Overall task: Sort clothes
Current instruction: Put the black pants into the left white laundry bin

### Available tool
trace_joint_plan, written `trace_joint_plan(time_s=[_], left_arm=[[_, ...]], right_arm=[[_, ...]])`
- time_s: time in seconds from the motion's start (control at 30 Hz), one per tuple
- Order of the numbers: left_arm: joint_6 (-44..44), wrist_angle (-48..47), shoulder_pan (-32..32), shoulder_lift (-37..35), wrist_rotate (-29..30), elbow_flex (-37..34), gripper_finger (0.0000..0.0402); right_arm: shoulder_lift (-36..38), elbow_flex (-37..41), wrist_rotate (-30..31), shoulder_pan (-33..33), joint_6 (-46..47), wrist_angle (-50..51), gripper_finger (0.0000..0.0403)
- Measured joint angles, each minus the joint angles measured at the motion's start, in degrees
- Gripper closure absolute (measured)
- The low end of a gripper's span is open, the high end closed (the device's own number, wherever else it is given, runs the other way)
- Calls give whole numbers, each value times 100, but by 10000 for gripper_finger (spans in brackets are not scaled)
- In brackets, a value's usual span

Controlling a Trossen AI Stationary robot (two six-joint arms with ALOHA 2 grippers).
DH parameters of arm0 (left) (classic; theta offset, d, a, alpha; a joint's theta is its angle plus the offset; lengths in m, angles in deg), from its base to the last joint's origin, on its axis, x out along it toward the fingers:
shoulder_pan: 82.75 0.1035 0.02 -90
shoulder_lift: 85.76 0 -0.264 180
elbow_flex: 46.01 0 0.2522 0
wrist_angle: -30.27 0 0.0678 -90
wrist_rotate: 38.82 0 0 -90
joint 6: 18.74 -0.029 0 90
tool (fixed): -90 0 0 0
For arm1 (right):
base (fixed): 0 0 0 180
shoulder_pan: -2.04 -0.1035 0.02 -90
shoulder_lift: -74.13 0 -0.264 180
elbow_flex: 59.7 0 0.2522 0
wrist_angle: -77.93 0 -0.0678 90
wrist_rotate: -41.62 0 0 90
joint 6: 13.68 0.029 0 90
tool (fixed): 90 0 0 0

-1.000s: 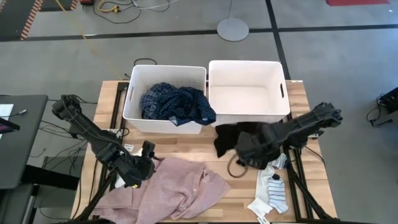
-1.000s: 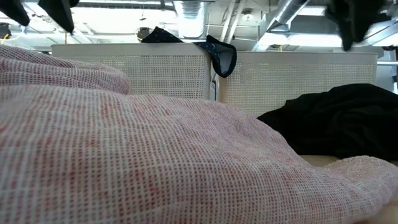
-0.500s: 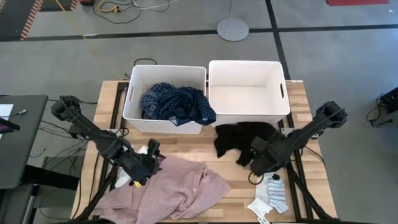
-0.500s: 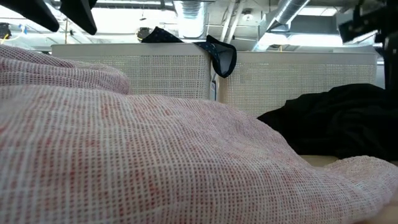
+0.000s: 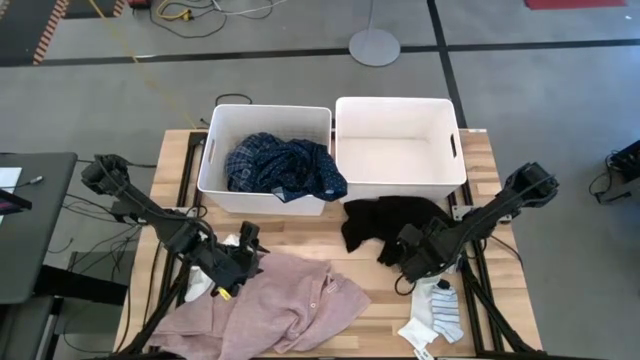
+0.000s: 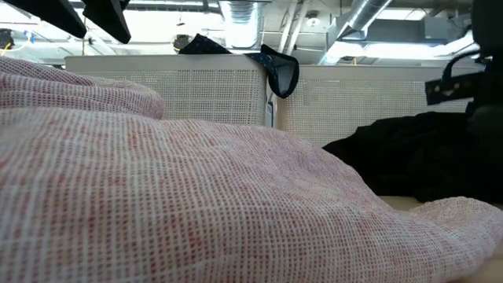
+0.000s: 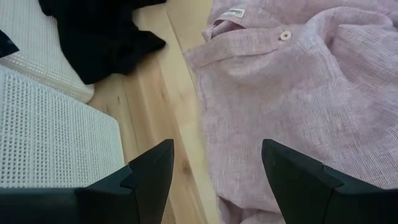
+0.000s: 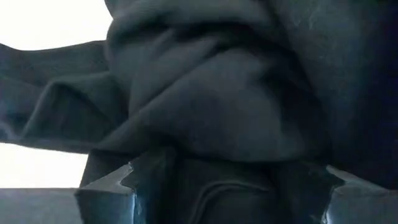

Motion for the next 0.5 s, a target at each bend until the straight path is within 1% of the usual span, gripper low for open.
trace_joint_plan(time_s=[0.17, 0.27, 0.37, 0.5], left_arm=[[9, 2, 0, 0, -7, 2, 164], [33, 4, 0, 0, -15, 2, 164], [50, 4, 0, 0, -15, 2, 164], [14, 26, 0, 0, -15, 2, 164]], right_arm=[[18, 419, 93, 100, 120, -587, 131], [18, 507, 124, 100, 127, -788, 149], [15, 509, 129, 104, 114, -916, 188], [13, 514, 188, 68, 57, -1057, 267]])
